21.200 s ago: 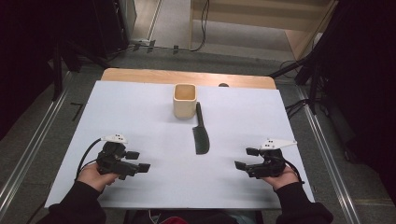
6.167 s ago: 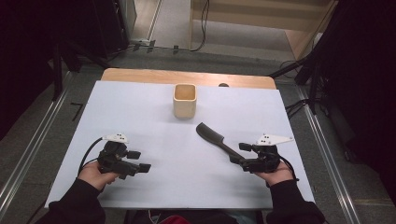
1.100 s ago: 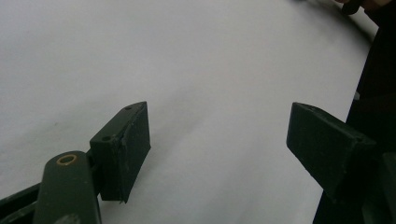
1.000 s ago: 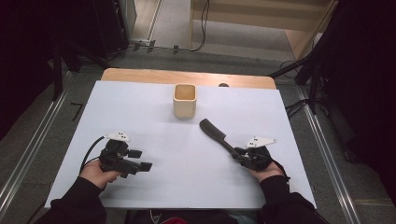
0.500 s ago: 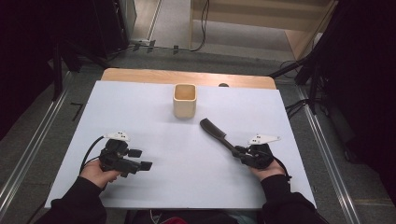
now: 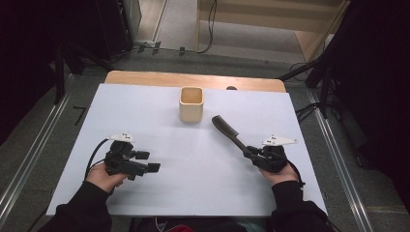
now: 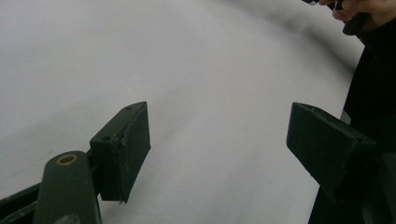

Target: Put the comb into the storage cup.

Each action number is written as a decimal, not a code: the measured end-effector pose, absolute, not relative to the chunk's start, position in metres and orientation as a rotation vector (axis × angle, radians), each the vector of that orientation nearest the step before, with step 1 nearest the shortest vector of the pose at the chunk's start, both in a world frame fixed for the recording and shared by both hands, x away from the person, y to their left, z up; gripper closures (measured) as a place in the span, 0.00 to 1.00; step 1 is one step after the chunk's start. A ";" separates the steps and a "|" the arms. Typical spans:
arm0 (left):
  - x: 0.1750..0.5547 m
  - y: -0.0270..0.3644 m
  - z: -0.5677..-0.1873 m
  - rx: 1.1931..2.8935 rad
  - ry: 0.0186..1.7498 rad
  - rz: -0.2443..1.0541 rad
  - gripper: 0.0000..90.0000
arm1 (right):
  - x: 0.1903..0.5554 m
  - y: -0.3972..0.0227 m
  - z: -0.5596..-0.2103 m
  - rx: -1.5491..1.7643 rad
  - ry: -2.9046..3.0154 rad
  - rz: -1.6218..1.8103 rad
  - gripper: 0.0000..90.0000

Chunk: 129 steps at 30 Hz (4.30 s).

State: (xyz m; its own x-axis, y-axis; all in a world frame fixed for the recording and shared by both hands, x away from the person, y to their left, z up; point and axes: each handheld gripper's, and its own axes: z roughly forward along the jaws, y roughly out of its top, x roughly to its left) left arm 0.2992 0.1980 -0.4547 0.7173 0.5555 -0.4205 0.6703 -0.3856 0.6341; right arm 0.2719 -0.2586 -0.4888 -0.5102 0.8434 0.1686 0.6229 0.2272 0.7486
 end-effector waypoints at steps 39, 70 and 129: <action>0.335 0.148 -0.429 2.041 0.975 -0.205 0.25 | 0.258 -0.235 -0.449 1.488 2.045 1.112 0.78; 0.356 0.091 -0.419 2.032 0.925 -0.210 0.27 | 0.249 -0.212 -0.470 1.543 1.900 1.183 0.78; 0.370 0.002 -0.439 2.025 0.958 -0.209 0.27 | 0.246 -0.187 -0.472 1.529 1.827 1.204 0.78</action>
